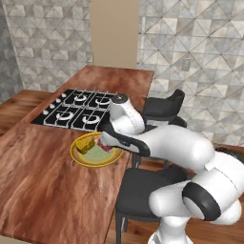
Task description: Take the cheese, steak, and mushroom from the fridge and place them on the plate on the dining counter to create an appetizer plate.
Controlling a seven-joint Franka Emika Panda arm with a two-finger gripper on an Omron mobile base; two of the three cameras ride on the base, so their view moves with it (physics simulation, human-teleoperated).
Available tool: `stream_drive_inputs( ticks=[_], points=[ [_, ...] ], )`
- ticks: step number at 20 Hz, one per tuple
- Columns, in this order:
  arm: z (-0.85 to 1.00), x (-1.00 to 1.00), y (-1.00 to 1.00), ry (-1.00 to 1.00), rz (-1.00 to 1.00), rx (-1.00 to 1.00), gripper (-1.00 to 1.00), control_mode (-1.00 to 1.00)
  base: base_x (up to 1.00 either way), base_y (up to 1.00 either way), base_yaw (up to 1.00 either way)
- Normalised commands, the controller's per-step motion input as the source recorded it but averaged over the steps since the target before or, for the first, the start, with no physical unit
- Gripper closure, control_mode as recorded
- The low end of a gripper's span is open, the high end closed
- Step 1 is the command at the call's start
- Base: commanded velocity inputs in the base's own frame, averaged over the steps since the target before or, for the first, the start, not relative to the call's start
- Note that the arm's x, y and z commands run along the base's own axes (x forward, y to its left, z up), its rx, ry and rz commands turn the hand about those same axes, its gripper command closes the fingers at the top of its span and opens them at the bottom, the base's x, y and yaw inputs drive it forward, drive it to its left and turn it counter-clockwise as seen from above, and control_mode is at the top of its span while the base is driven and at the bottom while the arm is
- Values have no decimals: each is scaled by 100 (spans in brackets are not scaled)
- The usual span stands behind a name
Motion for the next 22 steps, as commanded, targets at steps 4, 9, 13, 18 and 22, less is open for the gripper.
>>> stream_drive_inputs(
  ticks=[4,9,13,18,22],
  points=[
    [69,-85,-98,0,-21,6,-100,-100,0,0,0],
    [53,-68,-100,0,-24,11,-100,-100,0,0,0],
    [38,-62,-100,1,-30,12,-100,-100,0,0,0],
    [42,-66,-100,1,-31,13,-100,-100,0,0,0],
    [49,-69,-100,0,-29,13,-100,-100,0,0,0]
  ],
)
